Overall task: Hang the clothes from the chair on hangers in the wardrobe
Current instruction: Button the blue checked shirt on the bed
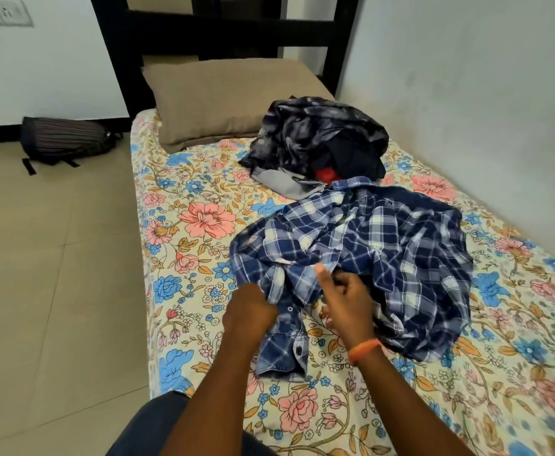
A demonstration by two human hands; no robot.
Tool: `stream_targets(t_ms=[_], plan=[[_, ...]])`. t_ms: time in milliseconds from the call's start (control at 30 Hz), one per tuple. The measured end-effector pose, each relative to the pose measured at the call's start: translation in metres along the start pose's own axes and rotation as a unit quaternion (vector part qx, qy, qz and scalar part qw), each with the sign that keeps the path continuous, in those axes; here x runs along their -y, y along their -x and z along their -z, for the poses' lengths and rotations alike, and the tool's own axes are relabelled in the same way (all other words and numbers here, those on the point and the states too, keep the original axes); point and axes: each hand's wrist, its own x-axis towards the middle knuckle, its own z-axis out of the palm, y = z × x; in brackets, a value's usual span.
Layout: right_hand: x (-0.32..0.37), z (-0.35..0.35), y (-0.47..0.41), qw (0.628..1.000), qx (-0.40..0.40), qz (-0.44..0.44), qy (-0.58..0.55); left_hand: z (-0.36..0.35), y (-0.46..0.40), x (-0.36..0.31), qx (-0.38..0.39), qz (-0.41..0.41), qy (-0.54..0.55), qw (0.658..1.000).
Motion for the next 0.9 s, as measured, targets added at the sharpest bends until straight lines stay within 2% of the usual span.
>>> stream_targets(t_ms=[100, 133, 200, 267, 367, 433, 533, 567, 600, 633, 700, 733, 800, 833, 900], plan=[[0.006, -0.019, -0.023, 0.998, 0.020, -0.048, -0.018, 0.014, -0.012, 0.001, -0.002, 0.008, 0.012, 1.000], [0.007, -0.020, -0.026, 0.997, 0.021, -0.057, -0.043, 0.024, -0.019, 0.001, -0.036, 0.011, 0.045, 0.998], [0.011, -0.016, -0.021, 0.994, 0.027, -0.051, -0.088, 0.056, -0.034, 0.001, -0.168, 0.004, 0.091, 0.982], [0.012, -0.010, -0.001, 0.995, 0.029, 0.002, -0.099, 0.085, -0.057, -0.001, -0.260, -0.024, 0.083, 0.962], [-0.001, 0.001, 0.043, 0.990, 0.032, 0.135, -0.037, 0.086, -0.063, -0.021, -0.248, -0.041, -0.001, 0.968], [-0.018, 0.010, 0.065, 0.978, 0.064, 0.196, 0.044, 0.057, -0.038, -0.042, -0.225, -0.072, 0.005, 0.972], [-0.043, 0.025, 0.075, 0.935, 0.176, 0.253, 0.174, -0.013, 0.013, -0.053, -0.017, -0.068, -0.013, 0.997], [-0.048, 0.035, 0.074, 0.915, 0.213, 0.274, 0.207, -0.035, 0.027, -0.050, 0.019, -0.071, -0.044, 0.996], [-0.053, 0.044, 0.069, 0.908, 0.218, 0.286, 0.217, -0.053, 0.033, -0.043, 0.020, -0.078, -0.060, 0.995], [-0.054, 0.055, 0.065, 0.921, 0.190, 0.279, 0.196, -0.065, 0.037, -0.037, 0.000, -0.081, -0.060, 0.995], [-0.048, 0.080, 0.053, 0.973, 0.041, 0.205, 0.102, -0.071, 0.037, -0.028, -0.053, -0.093, -0.026, 0.994], [-0.047, 0.096, 0.043, 0.981, -0.065, 0.160, 0.084, -0.070, 0.037, -0.026, -0.076, -0.110, -0.015, 0.991], [-0.049, 0.129, 0.018, 0.960, -0.236, 0.013, 0.152, -0.067, 0.037, -0.025, -0.132, -0.148, -0.020, 0.980], [-0.054, 0.147, 0.006, 0.943, -0.274, -0.065, 0.180, -0.065, 0.040, -0.024, -0.160, -0.155, -0.042, 0.974], [-0.065, 0.169, -0.011, 0.940, -0.252, -0.143, 0.178, -0.063, 0.046, -0.022, -0.210, -0.141, -0.095, 0.963]])
